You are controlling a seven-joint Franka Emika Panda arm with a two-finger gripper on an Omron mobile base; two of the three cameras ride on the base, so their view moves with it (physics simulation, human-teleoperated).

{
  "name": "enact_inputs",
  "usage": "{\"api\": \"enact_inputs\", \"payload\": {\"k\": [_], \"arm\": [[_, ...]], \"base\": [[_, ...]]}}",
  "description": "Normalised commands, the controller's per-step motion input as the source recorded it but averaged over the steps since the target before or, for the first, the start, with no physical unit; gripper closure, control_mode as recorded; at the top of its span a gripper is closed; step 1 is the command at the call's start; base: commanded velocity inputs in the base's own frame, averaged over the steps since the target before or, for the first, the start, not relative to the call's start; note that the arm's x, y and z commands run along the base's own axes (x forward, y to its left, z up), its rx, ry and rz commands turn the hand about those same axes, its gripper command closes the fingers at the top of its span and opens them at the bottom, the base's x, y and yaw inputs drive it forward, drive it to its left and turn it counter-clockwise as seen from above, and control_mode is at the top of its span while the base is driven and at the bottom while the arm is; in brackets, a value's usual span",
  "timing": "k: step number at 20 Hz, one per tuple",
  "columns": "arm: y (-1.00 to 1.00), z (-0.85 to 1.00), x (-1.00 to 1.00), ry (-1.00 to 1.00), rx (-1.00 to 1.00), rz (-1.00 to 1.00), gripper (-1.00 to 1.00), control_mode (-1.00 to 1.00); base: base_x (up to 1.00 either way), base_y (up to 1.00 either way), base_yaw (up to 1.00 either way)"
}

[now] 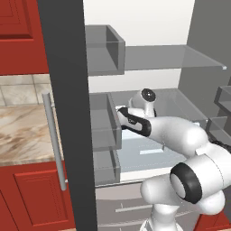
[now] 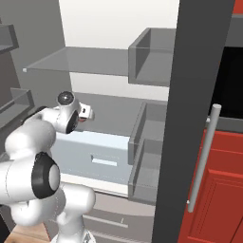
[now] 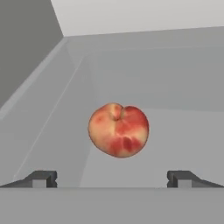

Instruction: Retrieve the kiwi and peach from the fridge and place them into the bowl on the dining table.

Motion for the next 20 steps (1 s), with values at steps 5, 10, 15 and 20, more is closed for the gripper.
{"api": "enact_inputs", "payload": {"k": [5, 10, 15, 20], "arm": [[0.0, -0.14, 0.35, 0.0, 0.0, 0.0, -1.0, -1.0], [0.0, -0.17, 0.35, 0.0, 0.0, 0.0, -1.0, -1.0], [0.0, -0.2, 0.31, 0.01, 0.0, 0.0, -1.0, -1.0], [0.01, -0.25, 0.24, 0.04, 0.0, 0.0, -1.0, -1.0]], "base": [[0.0, 0.0, 0.0], [0.0, 0.0, 0.0], [0.0, 0.0, 0.0], [0.0, 0.0, 0.0]]}}
